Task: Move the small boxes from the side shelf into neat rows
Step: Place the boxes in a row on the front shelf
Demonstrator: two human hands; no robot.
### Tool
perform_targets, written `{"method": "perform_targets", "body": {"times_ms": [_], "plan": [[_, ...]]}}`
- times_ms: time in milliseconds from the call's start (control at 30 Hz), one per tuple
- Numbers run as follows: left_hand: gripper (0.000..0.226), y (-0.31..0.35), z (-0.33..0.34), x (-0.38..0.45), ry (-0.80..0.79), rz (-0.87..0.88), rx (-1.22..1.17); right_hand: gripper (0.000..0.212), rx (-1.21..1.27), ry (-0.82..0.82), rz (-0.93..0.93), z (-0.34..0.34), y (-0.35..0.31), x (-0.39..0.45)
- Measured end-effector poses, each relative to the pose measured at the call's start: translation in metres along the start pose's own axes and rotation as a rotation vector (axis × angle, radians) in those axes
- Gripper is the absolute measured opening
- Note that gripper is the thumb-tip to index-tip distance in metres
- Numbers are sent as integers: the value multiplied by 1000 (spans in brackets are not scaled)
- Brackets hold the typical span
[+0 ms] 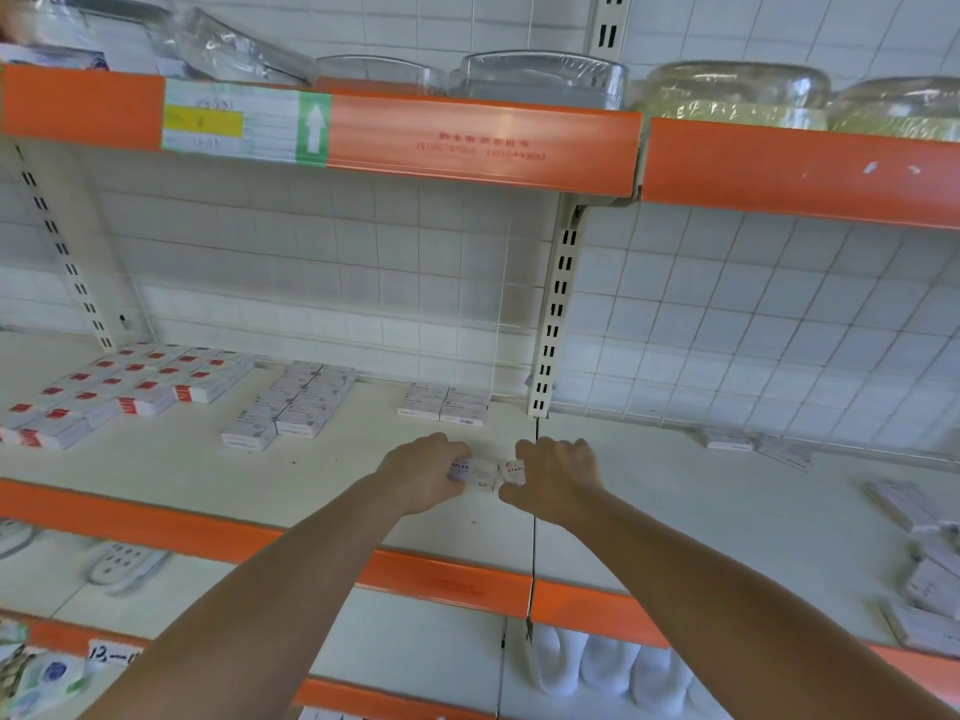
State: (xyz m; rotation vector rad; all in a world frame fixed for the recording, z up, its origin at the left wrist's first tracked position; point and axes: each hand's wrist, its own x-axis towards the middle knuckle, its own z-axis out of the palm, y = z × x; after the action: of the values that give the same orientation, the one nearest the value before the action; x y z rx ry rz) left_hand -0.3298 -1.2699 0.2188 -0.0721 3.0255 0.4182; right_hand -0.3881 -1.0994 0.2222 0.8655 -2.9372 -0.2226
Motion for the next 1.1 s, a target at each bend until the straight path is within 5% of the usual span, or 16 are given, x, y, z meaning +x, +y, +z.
{"method": "perform_targets", "body": {"times_ms": [600, 1100], "plan": [[39, -35, -4, 21, 52, -106, -27, 51, -27, -12, -42, 4, -11, 48], [41, -116, -23, 45, 13, 75, 24, 50, 71, -80, 223, 7, -77, 86]]}}
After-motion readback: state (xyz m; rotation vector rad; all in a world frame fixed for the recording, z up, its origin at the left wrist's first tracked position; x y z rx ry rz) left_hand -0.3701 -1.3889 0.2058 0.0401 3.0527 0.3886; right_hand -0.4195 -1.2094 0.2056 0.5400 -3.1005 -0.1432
